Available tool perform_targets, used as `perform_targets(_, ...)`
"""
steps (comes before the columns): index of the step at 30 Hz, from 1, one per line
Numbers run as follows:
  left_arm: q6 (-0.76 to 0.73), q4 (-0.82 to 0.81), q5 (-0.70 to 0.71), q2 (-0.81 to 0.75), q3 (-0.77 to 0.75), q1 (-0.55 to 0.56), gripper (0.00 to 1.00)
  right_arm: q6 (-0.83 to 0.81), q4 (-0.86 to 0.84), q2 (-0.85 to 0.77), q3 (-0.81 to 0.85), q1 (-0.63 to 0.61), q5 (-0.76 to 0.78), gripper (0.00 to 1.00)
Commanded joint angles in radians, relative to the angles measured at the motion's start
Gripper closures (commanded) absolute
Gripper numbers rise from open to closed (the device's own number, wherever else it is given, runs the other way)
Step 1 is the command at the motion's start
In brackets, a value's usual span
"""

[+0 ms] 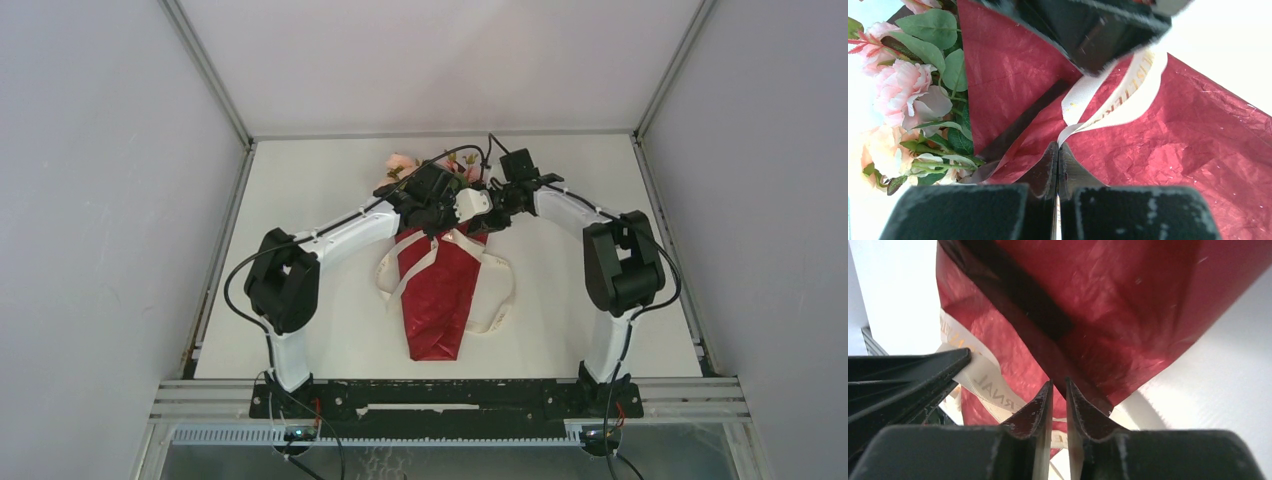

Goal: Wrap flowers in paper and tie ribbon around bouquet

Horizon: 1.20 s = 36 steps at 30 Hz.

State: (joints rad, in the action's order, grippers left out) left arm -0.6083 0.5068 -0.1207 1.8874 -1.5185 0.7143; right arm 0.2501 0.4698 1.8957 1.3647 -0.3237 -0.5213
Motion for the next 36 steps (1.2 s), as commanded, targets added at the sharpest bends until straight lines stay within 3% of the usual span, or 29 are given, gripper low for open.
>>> perform_targets(1, 0.004, -0.02, -0.036, -0.015, -0.038, -0.004, 1.0, -0.071, 0.092, 0.029, 0.062, -0.027, -0.041, 0.79)
perform_targets(5, 0.003, -0.02, -0.056, -0.014, -0.053, -0.003, 1.0, -0.122, 0.195, 0.131, 0.159, -0.052, -0.039, 0.83)
perform_targets(10, 0.005, -0.02, -0.033, 0.027, -0.077, -0.006, 1.0, -0.125, 0.205, 0.164, 0.183, -0.043, -0.042, 0.83)
perform_targets(19, 0.071, -0.011, 0.028, 0.123, -0.166, -0.023, 1.0, 0.028, -0.036, -0.146, -0.057, 0.115, -0.04, 0.78)
perform_targets(25, 0.117, -0.02, 0.065, 0.153, -0.199, -0.029, 1.0, 0.076, -0.041, -0.219, -0.144, 0.079, 0.09, 0.69)
perform_targets(27, 0.131, -0.02, 0.072, 0.159, -0.202, -0.034, 1.0, 0.104, -0.094, -0.249, -0.198, 0.032, 0.152, 0.64)
perform_targets(32, 0.159, -0.003, 0.084, 0.175, -0.205, -0.041, 1.0, 0.219, -0.308, -0.313, -0.341, -0.091, 0.272, 0.65)
perform_targets(36, 0.233, 0.043, 0.028, 0.182, -0.217, -0.059, 1.0, 0.434, -0.574, -0.323, -0.479, -0.113, 0.292, 0.65)
